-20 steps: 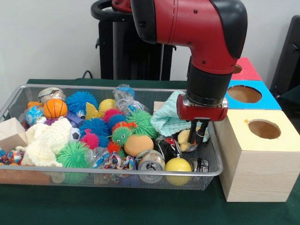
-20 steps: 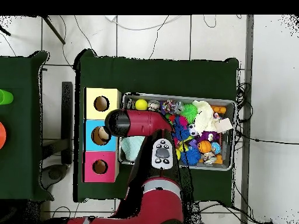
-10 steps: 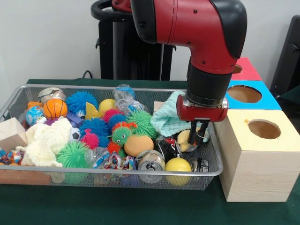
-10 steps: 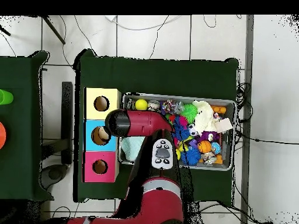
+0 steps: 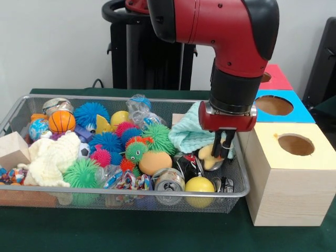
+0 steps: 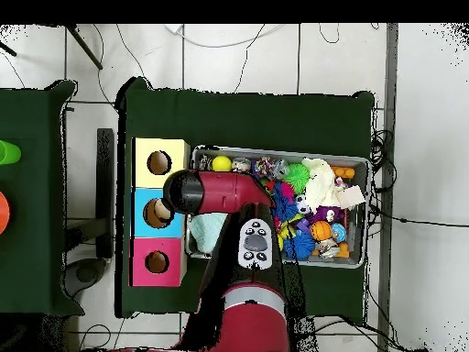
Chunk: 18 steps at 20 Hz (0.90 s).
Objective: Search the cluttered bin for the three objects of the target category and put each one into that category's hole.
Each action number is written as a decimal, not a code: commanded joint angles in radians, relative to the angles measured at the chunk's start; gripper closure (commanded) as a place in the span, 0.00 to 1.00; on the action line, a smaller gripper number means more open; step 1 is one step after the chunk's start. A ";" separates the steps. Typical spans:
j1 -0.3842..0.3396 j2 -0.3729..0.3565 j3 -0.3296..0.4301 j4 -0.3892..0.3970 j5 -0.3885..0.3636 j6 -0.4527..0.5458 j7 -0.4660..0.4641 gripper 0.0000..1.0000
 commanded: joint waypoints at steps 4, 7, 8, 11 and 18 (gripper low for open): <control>-0.034 -0.118 0.018 -0.071 0.003 0.370 0.054 1.00; -0.039 -0.134 0.017 -0.093 -0.013 0.425 0.039 1.00; -0.046 -0.138 0.023 -0.096 -0.015 0.436 0.033 1.00; -0.047 -0.144 0.026 -0.105 -0.026 0.455 0.036 1.00; -0.068 -0.158 0.046 -0.079 -0.034 0.440 0.022 1.00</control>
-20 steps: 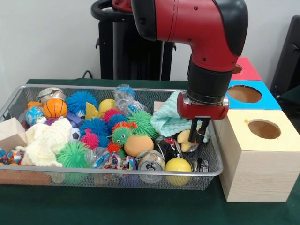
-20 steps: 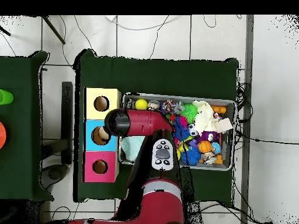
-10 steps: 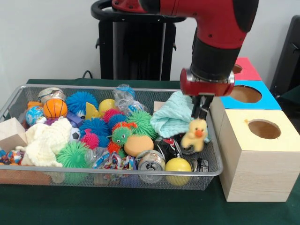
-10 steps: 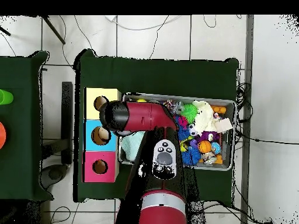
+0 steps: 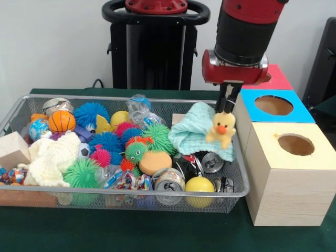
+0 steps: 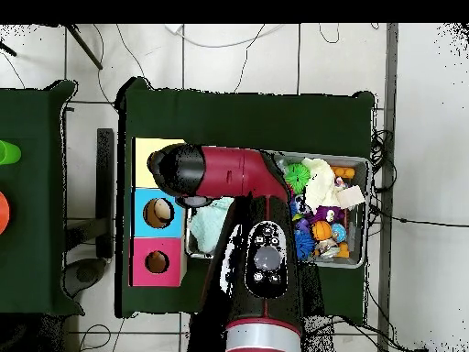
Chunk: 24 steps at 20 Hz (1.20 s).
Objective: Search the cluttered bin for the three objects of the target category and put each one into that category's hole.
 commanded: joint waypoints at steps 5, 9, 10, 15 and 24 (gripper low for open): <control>-0.057 -0.015 0.053 0.012 -0.035 0.043 0.024 1.00; -0.056 -0.051 0.054 0.042 -0.035 0.051 0.019 1.00; -0.053 -0.060 0.052 0.050 -0.037 0.051 0.020 1.00; -0.027 -0.095 0.037 0.057 -0.044 0.088 0.037 1.00; 0.025 -0.177 0.014 0.074 -0.046 0.163 0.069 1.00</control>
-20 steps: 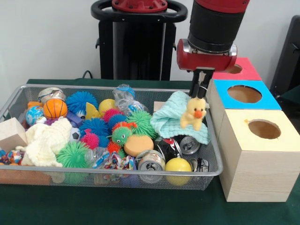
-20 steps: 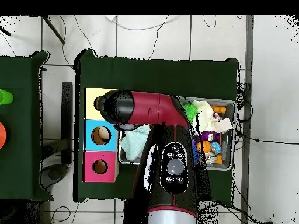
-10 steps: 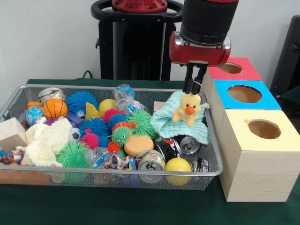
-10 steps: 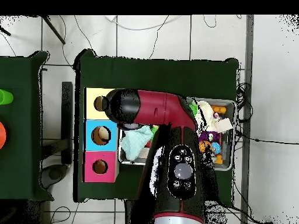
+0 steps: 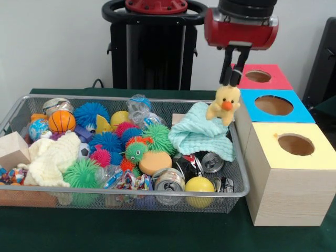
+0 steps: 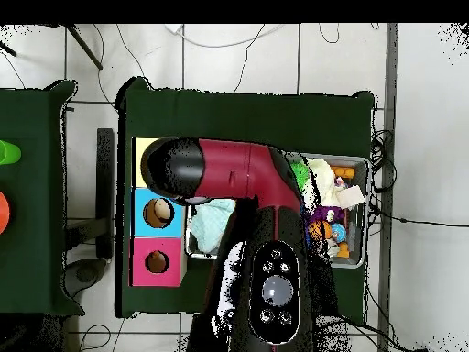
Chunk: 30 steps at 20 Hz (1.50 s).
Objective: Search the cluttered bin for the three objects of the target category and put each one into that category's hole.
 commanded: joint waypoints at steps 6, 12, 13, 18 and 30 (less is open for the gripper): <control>0.014 -0.085 0.022 0.086 -0.031 0.168 0.043 1.00; -0.009 -0.129 0.036 0.130 -0.022 0.167 0.007 1.00; -0.012 -0.134 0.038 0.139 -0.021 0.162 0.004 1.00; -0.021 -0.150 0.045 0.183 -0.028 0.115 -0.011 1.00; -0.011 -0.228 0.036 0.301 -0.047 0.050 -0.014 1.00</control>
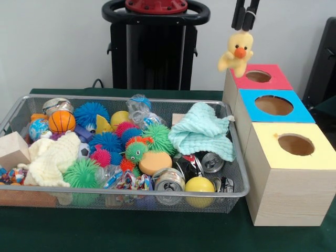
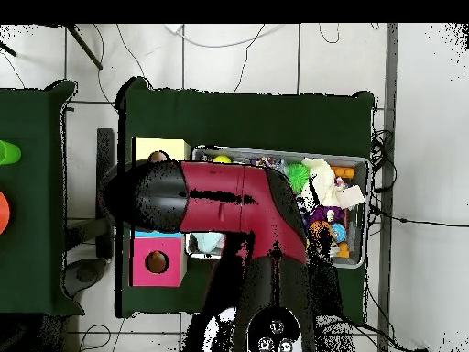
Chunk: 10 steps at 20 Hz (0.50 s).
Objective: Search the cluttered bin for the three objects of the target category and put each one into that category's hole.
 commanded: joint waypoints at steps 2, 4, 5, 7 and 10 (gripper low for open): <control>-0.024 -0.044 0.037 0.213 -0.042 -0.024 -0.011 1.00; -0.022 -0.053 0.037 0.226 -0.046 -0.027 -0.008 1.00; -0.019 -0.056 0.036 0.228 -0.049 -0.026 -0.004 1.00; -0.013 -0.061 0.034 0.233 -0.053 -0.025 0.004 1.00; -0.004 -0.073 0.034 0.255 -0.053 -0.035 0.019 1.00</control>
